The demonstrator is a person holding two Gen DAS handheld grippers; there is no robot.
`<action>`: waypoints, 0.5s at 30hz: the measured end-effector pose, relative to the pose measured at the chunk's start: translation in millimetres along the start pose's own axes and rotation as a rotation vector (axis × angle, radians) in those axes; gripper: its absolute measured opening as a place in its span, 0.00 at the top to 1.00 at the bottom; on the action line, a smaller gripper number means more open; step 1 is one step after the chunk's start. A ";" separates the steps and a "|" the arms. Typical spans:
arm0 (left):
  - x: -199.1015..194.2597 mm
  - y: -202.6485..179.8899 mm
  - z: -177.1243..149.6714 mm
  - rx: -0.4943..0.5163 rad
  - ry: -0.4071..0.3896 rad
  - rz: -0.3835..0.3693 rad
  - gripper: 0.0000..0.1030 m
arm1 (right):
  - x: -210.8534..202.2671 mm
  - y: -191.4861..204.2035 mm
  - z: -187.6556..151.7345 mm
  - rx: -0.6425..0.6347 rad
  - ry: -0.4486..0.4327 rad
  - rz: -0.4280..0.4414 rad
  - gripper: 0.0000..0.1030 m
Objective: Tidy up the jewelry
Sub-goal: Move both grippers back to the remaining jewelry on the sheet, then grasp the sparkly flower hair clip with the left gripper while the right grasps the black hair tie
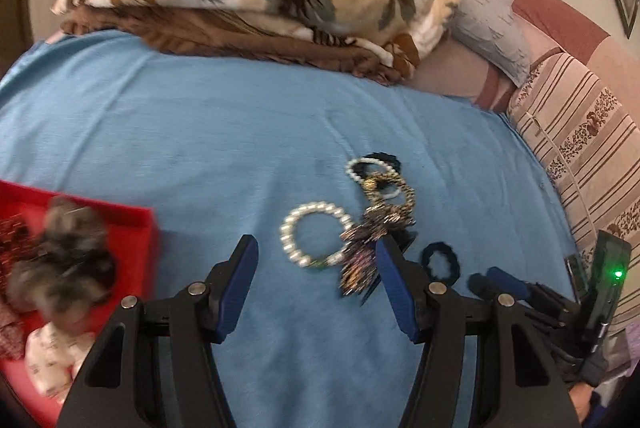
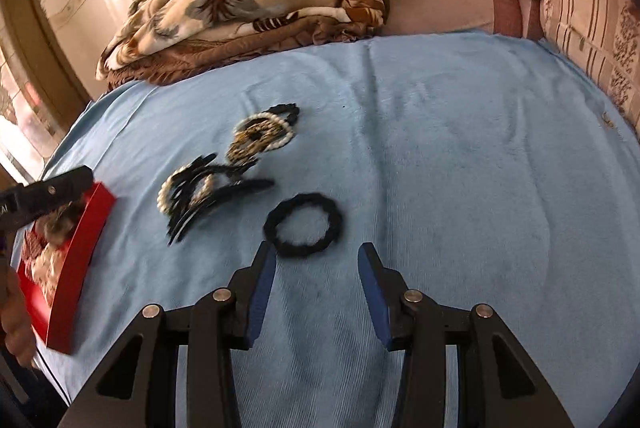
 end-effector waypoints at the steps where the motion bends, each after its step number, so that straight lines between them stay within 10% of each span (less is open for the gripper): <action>1: 8.0 -3.2 1.3 -0.001 0.008 -0.001 0.41 | 6.6 -2.6 2.2 0.012 0.003 0.002 0.55; 15: 77.3 -37.1 -8.7 0.075 0.104 -0.075 0.41 | 45.1 -0.7 4.2 0.032 0.032 0.042 0.55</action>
Point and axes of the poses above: each gripper's, at about its wrist camera, not at the fingertips, and x roughly the way its jaws point, y to its left, z to its top, the point moved 8 cm from there along x, roughly the way its jaws point, and after that the axes turned 8 degrees about -y, right-handed, at the moved point
